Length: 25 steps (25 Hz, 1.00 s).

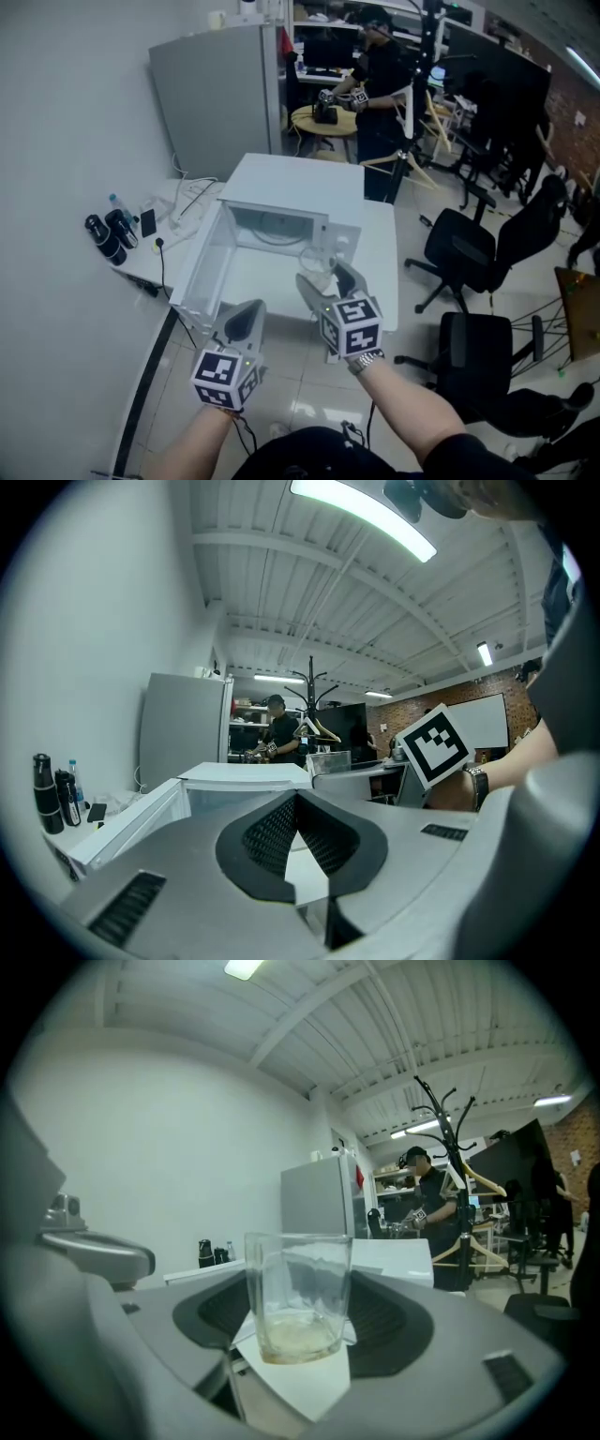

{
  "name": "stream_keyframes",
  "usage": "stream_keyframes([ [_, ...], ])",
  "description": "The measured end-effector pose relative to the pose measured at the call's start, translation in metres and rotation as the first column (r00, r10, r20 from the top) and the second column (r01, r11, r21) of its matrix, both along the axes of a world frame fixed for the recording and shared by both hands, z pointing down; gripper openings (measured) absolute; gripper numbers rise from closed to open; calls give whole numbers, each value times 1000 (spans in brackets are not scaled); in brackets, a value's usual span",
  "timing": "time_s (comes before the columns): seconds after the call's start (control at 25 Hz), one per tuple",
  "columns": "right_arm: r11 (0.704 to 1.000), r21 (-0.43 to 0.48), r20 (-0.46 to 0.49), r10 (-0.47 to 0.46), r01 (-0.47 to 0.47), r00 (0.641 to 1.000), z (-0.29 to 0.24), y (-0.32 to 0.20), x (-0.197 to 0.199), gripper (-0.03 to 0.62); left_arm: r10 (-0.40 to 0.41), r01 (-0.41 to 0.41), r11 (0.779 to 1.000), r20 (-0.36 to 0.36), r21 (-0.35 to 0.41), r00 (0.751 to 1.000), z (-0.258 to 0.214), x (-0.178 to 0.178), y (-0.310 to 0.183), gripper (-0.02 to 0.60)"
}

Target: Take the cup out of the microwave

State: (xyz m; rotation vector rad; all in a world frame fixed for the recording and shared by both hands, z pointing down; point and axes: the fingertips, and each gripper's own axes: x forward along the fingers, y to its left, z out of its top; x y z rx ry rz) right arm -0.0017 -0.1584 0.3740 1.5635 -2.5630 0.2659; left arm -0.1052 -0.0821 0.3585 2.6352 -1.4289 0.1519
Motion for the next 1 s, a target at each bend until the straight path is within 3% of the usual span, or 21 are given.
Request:
stream_keyframes([
  [0.28, 998, -2, 22, -68, 68, 997, -6, 29, 24, 347, -66, 66, 998, 15, 1, 998, -1, 27, 29, -5],
  [0.56, 993, 10, 33, -115, 115, 993, -15, 58, 32, 347, -121, 122, 993, 25, -6, 992, 1, 31, 55, -5],
  [1.0, 996, 42, 41, -83, 82, 996, -35, 99, 19, 347, -62, 62, 998, 27, -3, 998, -1, 15, 76, -5],
])
